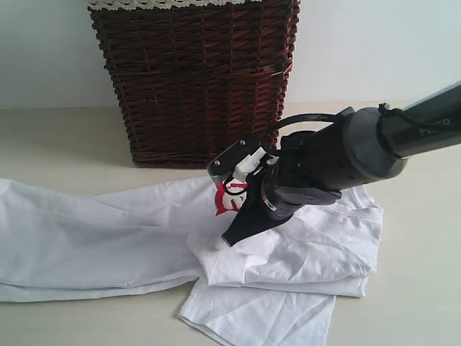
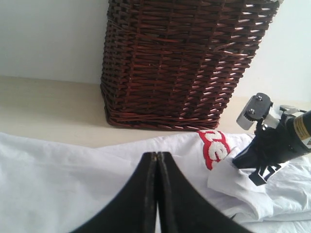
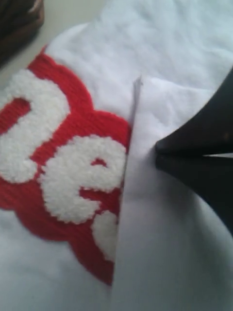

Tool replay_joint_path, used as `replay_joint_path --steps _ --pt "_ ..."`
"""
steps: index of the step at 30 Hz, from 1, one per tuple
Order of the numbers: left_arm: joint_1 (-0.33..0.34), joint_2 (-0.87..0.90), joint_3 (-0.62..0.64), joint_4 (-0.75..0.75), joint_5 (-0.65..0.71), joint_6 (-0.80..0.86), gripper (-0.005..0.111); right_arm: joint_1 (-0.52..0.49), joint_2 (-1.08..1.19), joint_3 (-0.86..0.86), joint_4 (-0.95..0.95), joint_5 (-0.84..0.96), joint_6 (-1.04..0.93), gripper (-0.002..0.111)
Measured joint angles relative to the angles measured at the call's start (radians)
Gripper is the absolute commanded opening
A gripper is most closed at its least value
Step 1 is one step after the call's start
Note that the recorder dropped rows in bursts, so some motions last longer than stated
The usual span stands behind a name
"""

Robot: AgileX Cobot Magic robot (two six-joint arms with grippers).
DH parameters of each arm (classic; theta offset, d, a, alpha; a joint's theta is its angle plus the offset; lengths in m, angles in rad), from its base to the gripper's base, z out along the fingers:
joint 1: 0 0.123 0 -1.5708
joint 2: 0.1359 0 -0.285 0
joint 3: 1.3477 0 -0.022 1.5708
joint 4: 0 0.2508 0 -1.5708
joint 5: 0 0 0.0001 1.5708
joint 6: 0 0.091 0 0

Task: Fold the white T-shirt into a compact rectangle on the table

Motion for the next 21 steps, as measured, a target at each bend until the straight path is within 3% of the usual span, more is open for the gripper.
replay_joint_path --steps 8,14,21 --pt "0.0 0.0 0.0 0.0 0.0 0.0 0.0 0.0 0.0 -0.059 0.091 0.024 -0.056 0.0" --pt "0.0 0.0 0.0 0.0 0.0 0.0 0.0 0.024 -0.143 -0.039 0.455 0.072 -0.454 0.001" --pt "0.0 0.0 0.0 0.0 0.002 0.0 0.0 0.076 -0.338 0.018 0.833 0.169 -0.819 0.025"
